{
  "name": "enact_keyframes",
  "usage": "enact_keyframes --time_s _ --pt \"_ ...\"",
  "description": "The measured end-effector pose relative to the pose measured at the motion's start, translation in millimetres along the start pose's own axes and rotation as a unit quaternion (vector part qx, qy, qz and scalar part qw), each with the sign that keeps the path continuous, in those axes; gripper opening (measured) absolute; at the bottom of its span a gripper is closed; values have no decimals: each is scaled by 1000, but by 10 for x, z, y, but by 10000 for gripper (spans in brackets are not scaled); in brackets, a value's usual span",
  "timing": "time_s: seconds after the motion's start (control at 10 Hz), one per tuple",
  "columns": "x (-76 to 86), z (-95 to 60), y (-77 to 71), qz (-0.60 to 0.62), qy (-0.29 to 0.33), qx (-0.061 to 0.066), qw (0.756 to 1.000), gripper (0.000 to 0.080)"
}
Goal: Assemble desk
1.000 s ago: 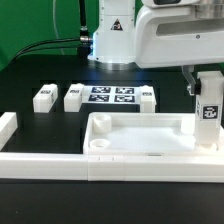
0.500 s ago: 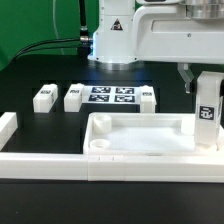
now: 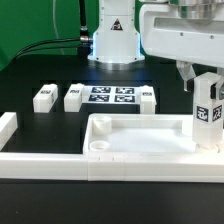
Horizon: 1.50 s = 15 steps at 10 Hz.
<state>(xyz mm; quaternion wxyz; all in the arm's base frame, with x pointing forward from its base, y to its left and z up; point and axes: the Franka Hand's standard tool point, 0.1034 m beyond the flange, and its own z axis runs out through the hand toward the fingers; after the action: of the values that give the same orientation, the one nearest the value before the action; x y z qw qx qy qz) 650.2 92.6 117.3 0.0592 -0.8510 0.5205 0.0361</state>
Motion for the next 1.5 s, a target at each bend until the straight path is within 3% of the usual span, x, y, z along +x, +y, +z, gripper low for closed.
enact_keyframes --time_s 0.2,0.5,0.6,0.7,0.8,1.0,1.5 --pt "-52 5 13 133 -8 7 991 288" --pt "-61 6 13 165 -13 9 986 288" --pt "-63 9 13 149 -13 9 989 369" --pt "-78 -4 1 146 -13 10 989 550" --pt "-95 -25 -16 131 -13 12 991 550" --pt "-91 -8 -8 35 -12 12 999 643" --pt "-173 -21 -40 -184 -3 11 983 649"
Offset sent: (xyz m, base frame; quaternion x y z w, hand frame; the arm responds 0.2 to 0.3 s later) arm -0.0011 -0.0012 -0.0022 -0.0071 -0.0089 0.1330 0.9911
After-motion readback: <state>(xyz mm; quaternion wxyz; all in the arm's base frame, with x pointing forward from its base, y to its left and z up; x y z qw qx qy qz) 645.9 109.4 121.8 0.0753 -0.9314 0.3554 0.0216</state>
